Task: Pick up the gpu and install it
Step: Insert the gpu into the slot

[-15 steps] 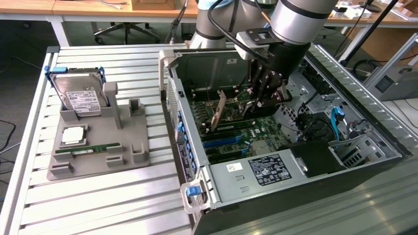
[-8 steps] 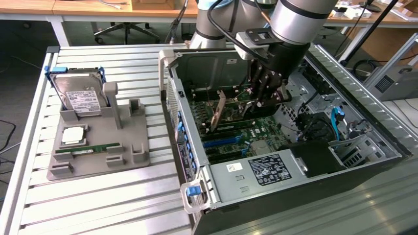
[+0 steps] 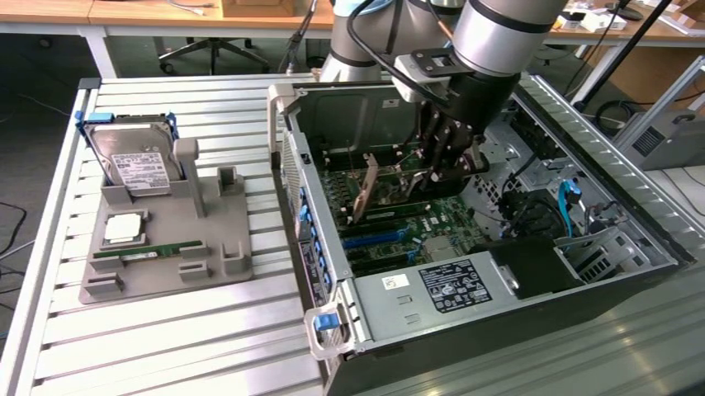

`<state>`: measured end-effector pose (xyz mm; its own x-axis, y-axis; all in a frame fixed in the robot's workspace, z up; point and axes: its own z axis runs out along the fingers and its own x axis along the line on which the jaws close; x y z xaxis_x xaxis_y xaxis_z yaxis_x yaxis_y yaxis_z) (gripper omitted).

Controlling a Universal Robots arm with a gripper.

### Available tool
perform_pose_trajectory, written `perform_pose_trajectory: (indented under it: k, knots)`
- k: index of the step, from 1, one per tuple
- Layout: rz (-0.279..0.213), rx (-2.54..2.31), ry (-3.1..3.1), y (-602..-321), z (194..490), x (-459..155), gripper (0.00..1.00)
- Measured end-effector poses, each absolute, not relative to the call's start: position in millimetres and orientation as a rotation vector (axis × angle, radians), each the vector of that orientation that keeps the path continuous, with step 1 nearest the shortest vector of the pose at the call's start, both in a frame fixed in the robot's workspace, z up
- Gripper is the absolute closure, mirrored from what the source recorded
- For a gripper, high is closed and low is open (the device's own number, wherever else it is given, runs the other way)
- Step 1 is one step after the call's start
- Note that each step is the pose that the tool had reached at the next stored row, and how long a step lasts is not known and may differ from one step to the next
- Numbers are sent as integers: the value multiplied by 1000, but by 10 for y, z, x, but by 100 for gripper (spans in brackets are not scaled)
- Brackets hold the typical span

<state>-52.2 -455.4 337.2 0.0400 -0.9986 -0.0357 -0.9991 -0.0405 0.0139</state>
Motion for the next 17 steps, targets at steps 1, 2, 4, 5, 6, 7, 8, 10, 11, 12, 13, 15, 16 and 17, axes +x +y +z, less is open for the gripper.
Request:
perform_pose_trajectory:
  k: [1,2,4,5,6,7,8,10,11,12,13,15,16,17]
  knots:
    - [55,-2255,2166,-4554,3371,-523,73]
    - [55,-2255,2166,-4554,3371,-525,73]
    - [55,-2255,2166,-4554,3369,-530,73]
    - [56,-2255,2166,-4554,3368,-533,73]
    - [56,-2255,2166,-4554,3367,-536,73]
    - [55,-2255,2166,-4554,3367,-538,73]
    - [55,-2255,2166,-4554,3365,-540,73]
    - [55,-2255,2166,-4554,3364,-545,73]
    - [55,-2255,2166,-4554,3362,-548,73]
    - [55,-2255,2166,-4554,3361,-550,73]
    - [55,-2255,2166,-4554,3360,-554,73]
    - [55,-2255,2166,-4554,3357,-556,73]
    - [55,-2255,2165,-4554,3353,-557,73]
    - [55,-2255,2166,-4554,3346,-558,73]
